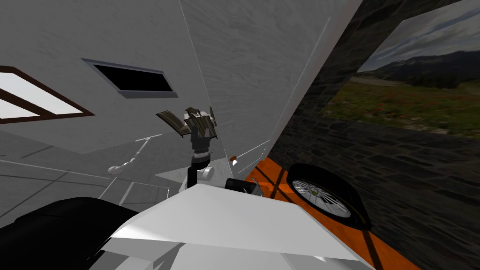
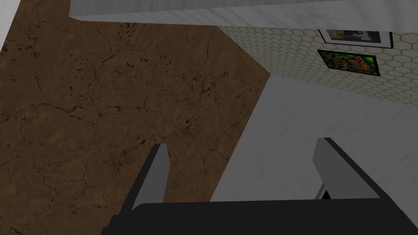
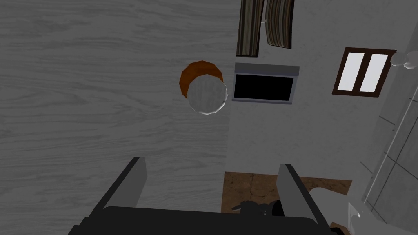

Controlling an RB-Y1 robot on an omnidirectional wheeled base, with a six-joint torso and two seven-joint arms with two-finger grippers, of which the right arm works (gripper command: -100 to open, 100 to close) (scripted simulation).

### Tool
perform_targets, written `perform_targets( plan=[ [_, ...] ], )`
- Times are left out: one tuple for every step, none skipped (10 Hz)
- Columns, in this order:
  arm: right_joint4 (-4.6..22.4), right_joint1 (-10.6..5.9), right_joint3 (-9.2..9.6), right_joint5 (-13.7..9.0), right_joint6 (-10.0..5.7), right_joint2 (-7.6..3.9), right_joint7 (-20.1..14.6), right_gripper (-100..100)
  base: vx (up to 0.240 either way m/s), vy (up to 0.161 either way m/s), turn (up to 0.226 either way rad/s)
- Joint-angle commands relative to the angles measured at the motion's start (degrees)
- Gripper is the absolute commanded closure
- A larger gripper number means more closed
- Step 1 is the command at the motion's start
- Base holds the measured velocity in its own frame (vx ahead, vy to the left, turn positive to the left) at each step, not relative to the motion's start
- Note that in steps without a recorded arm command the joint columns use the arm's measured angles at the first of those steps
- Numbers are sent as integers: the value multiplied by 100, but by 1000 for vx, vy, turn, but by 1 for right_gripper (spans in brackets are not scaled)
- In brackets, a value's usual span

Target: Push the door open

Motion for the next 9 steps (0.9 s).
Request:
perform_targets(
  plan=[
    [5,-47,17,-13,69,7,-19,-100,113,138,23],
    [-4,-88,33,-23,133,29,-46,-100,159,146,26],
    [-8,-107,41,-28,163,46,-59,-100,141,127,30],
    [-16,-144,55,-37,218,86,-83,-100,108,148,34],
    [-22,-174,67,-44,265,130,-103,-100,103,164,26],
    [-29,-204,79,-52,311,190,-123,-100,96,141,11],
    [-8,-185,75,-45,277,168,-95,-100,43,61,-4],
    [-8,-185,75,-45,277,168,-95,100,-5,-5,-2],
    [-8,-185,75,-45,277,168,-95,100,-17,-25,4]
  ],
)
